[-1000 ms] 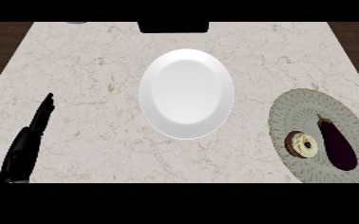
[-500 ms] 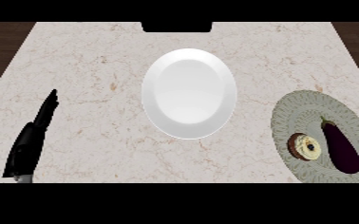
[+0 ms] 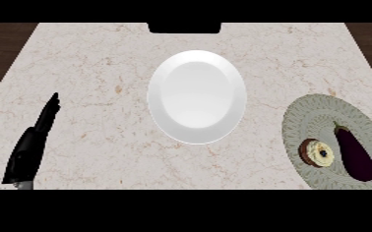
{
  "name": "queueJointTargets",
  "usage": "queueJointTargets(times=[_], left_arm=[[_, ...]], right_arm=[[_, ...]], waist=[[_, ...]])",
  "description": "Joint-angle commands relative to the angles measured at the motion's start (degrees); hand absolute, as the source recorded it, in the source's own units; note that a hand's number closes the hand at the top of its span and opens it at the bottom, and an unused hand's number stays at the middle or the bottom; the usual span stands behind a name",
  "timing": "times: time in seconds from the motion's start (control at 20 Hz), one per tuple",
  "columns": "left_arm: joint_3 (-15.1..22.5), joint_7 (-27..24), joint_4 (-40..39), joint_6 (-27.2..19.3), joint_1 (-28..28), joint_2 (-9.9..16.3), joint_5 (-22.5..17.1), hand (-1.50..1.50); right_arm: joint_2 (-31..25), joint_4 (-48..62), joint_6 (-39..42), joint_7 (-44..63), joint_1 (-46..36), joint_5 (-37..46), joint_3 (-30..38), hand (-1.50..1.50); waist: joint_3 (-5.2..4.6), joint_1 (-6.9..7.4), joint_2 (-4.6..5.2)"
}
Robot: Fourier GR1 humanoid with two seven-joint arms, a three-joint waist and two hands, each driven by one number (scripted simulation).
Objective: Pick the eggplant from the placemat and place it in the plate
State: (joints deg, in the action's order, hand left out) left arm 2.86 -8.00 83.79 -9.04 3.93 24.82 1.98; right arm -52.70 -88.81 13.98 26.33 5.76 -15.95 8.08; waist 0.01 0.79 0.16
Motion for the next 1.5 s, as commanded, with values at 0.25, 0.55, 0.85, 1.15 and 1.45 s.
queueJointTargets(times=[0.25, 0.55, 0.85, 1.15, 1.45], left_arm=[[-3.9, -1.7, 0.1, 4.0, 2.3, 0.4, -0.8, 0.0], [-4.4, -2.1, -2.1, 2.7, 0.1, -2.3, 2.4, 0.0], [-6.4, -3.1, -0.6, 7.3, 2.5, -1.9, 1.9, 0.0], [-6.7, -0.5, 3.9, 5.5, 4.4, -5.4, 5.8, 0.0], [-6.7, 1.7, 6.0, 7.0, 4.3, -7.3, 7.6, 0.0]], right_arm=[[2.8, 10.3, 9.4, -3.4, -6.8, 9.1, -4.5, -1.5], [7.3, 18.3, 12.2, -11.0, -8.0, 15.8, -5.7, -1.5], [10.8, 23.8, 14.3, -13.9, -11.0, 20.2, -4.9, -1.5], [13.3, 20.8, 15.8, -9.0, -11.5, 22.9, -2.3, -1.5], [16.9, 24.8, 15.4, -13.7, -11.7, 27.3, -1.5, -1.5]], waist=[[-0.01, -0.36, -0.11], [-0.01, -0.61, -0.12], [0.0, -0.55, -0.14], [-0.02, -0.68, -0.21], [-0.01, -0.62, -0.2]])
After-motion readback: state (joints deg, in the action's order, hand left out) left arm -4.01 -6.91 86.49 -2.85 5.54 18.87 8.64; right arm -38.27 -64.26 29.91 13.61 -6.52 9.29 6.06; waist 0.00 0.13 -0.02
